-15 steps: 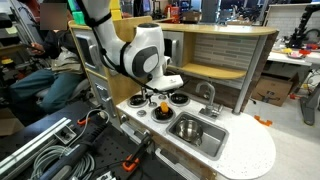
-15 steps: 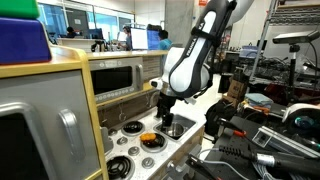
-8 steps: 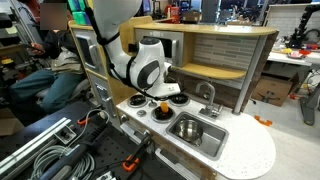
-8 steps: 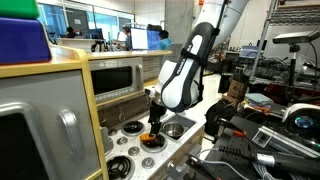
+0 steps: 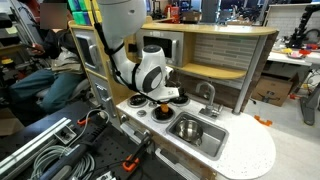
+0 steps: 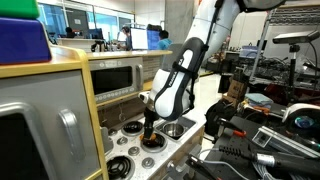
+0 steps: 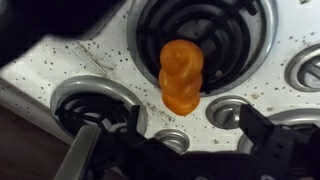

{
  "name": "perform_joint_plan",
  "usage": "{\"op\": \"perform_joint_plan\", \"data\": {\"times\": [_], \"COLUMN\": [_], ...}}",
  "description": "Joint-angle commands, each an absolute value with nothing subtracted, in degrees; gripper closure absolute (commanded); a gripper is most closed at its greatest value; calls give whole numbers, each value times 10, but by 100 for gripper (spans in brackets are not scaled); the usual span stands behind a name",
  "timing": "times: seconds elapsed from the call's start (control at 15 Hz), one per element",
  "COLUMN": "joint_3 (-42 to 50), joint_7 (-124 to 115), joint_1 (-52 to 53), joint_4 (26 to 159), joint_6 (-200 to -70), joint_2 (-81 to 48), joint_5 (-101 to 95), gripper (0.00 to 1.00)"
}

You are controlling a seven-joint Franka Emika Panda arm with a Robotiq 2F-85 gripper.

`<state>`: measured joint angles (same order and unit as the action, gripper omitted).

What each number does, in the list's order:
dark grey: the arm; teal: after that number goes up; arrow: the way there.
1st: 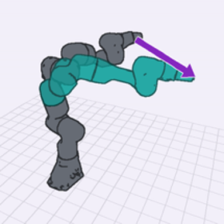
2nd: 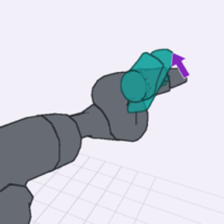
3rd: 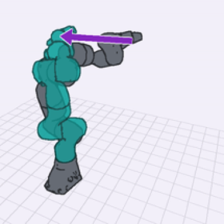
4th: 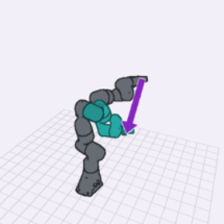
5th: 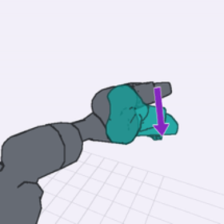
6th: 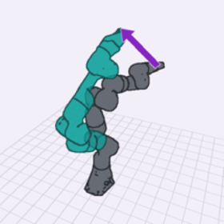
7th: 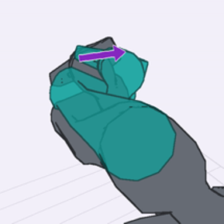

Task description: Pick the orange object and put it in the pot in the sink

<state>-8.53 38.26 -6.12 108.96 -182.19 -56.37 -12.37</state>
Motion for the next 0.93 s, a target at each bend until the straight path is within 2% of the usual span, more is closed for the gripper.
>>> {"op": "perform_joint_plan", "data": {"times": [0.0, 0.2, 0.27, 0.33, 0.47, 0.87], "joint_3": [-66, -59, -60, -64, -75, -165], "joint_7": [344, 329, 324, 321, 313, 302], "joint_1": [-48, -47, -49, -53, -65, -157], "joint_4": [1055, 1051, 1049, 1050, 1055, 1070], "joint_6": [-1832, -1827, -1826, -1822, -1813, -1758], "joint_2": [-591, -600, -603, -603, -598, -579], "joint_5": [-150, -156, -157, -157, -158, -152], "gripper": [0, 0, 6, 28, 33, 78]}}
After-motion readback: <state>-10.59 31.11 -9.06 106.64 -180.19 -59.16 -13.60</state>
